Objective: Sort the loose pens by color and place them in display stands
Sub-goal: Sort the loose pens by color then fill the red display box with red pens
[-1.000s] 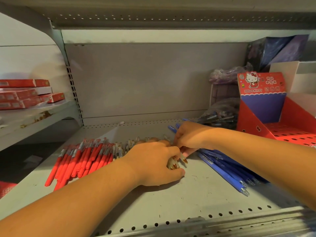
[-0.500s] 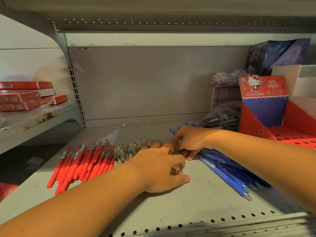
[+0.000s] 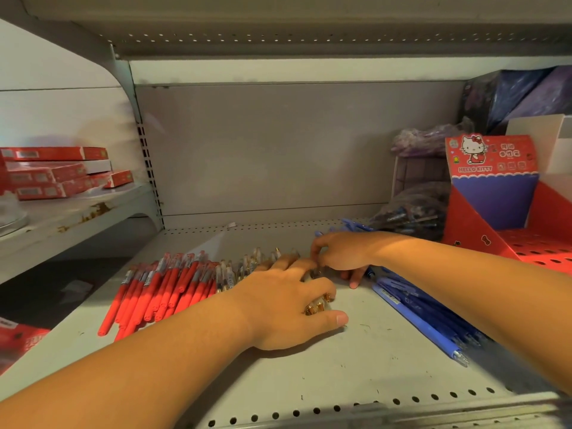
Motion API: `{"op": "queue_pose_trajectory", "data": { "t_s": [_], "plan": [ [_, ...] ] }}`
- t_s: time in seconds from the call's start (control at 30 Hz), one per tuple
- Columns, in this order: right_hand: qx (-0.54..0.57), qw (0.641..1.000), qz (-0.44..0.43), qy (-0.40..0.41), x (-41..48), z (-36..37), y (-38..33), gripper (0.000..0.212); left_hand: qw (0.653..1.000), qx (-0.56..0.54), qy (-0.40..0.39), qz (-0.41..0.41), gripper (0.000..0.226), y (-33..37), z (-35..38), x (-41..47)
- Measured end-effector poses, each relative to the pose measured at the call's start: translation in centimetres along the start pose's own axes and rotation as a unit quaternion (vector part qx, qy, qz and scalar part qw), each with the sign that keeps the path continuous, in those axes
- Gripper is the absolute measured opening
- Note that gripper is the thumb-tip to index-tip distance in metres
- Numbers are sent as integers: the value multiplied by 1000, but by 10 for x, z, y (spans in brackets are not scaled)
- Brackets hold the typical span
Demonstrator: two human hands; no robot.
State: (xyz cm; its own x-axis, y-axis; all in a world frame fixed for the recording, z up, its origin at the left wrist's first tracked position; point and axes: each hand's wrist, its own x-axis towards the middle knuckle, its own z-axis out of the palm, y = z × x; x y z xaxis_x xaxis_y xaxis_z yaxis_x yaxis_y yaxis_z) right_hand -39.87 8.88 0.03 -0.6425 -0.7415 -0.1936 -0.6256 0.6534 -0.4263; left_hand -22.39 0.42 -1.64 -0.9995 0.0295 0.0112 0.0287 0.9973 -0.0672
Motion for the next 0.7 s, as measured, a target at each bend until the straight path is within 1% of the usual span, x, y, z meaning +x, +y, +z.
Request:
{"op": "queue_pose_trajectory", "data": {
  "t_s": [0.1,0.2,0.3,0.37,0.43,0.47,0.53,0.57,0.63,0.7],
  "plan": [
    [-32,999,-4,42,-1,1,0,21,1000,17,6,11,49,0,1,1],
    [-38,998,14,52,1,1,-1,14,998,49,37,13,51,0,3,1],
    [-16,997,72,35,4,3,-2,22,994,77,82,8,56,1,6,0],
    [-24,998,54,18,3,2,-2,16,993,77,93,4,61,1,8,-1],
    [-37,999,28,-7,-1,0,-3,5,994,72,82,-3,67,1,9,-2],
    [-39,999,24,-19,-4,-1,-3,3,995,71,71,-5,70,1,9,-2],
    [-47,999,17,-23,-9,-4,-2,8,996,73,51,-7,75,2,10,-2],
    [-50,999,13,-13,-12,-5,-2,11,996,74,45,-9,76,4,10,-1],
    [-4,1000,14,8,-19,-7,-1,18,996,77,43,-10,76,6,10,1],
    [37,999,10,8,-28,-7,-1,29,996,79,44,-7,77,6,10,3]
  ]
}}
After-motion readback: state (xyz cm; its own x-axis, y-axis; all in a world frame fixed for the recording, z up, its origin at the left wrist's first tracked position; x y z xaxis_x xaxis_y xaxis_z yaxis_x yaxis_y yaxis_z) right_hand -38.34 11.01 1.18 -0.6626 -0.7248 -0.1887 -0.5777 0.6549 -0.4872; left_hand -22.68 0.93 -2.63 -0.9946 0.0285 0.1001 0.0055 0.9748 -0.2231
